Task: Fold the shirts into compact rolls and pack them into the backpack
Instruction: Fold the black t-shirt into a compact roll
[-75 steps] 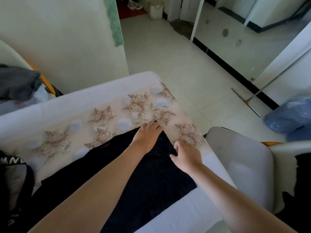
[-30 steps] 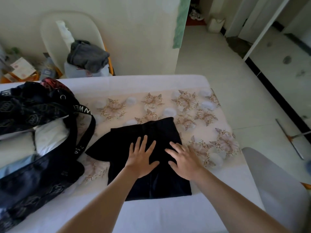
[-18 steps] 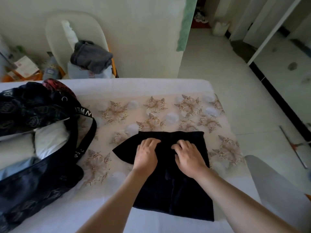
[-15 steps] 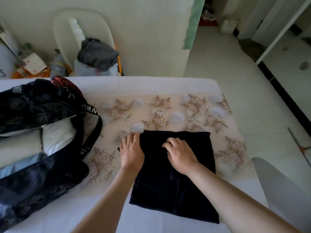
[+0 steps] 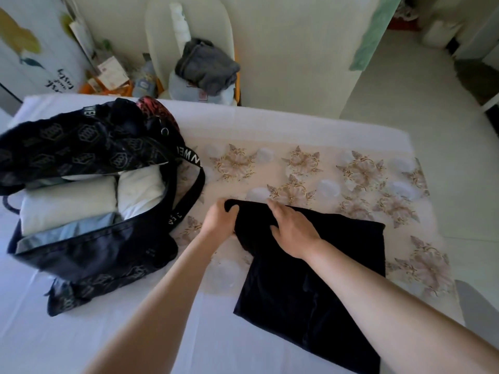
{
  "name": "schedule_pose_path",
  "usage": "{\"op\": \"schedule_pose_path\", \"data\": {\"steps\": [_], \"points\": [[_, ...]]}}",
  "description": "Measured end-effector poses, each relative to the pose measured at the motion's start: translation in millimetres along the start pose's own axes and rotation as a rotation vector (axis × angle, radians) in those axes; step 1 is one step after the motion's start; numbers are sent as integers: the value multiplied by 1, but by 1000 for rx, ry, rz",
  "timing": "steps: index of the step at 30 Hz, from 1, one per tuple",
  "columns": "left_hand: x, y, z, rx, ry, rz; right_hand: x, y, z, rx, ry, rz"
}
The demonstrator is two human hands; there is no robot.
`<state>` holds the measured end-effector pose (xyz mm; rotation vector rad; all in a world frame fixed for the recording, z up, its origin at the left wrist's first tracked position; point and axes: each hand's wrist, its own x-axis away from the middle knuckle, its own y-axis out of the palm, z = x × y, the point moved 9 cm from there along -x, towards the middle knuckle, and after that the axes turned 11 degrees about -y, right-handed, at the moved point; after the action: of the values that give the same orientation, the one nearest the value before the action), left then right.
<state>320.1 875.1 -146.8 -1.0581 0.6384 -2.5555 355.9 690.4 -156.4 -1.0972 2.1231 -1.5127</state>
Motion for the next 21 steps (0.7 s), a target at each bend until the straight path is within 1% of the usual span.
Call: {"op": "schedule_pose_path", "data": {"steps": [4,6,7,9,10,11,12,15,17,18,19,21], "points": [[-12,-13,-27,-218,-98,111,0,11,-2,103,8,-89],[-7,-13,-36,-303,-83,158,-5,10,-7,161,15,-93],[1,-15,-35,-342,-47,208,-10,6,-12,181,0,-71],[19,-17,-33,-405,93,339,-22,0,-28,198,-71,-20],[29,-13,-33,-457,158,377,-29,-2,-36,183,-108,-1],[35,-7,-38,-510,180,392,-36,-3,-45,158,-141,11],[41,-2,-44,-520,176,377,-43,-2,-52,139,-167,11],[51,18,-65,-453,52,213,-63,7,-66,144,-186,-83],[56,24,-68,-425,96,193,-71,13,-68,205,-173,-154],[59,25,-68,-394,127,192,-74,13,-68,260,-167,-159],[62,24,-67,-351,140,192,-76,11,-68,296,-157,-141],[65,18,-63,-272,167,213,-77,6,-66,291,-140,-101]]}}
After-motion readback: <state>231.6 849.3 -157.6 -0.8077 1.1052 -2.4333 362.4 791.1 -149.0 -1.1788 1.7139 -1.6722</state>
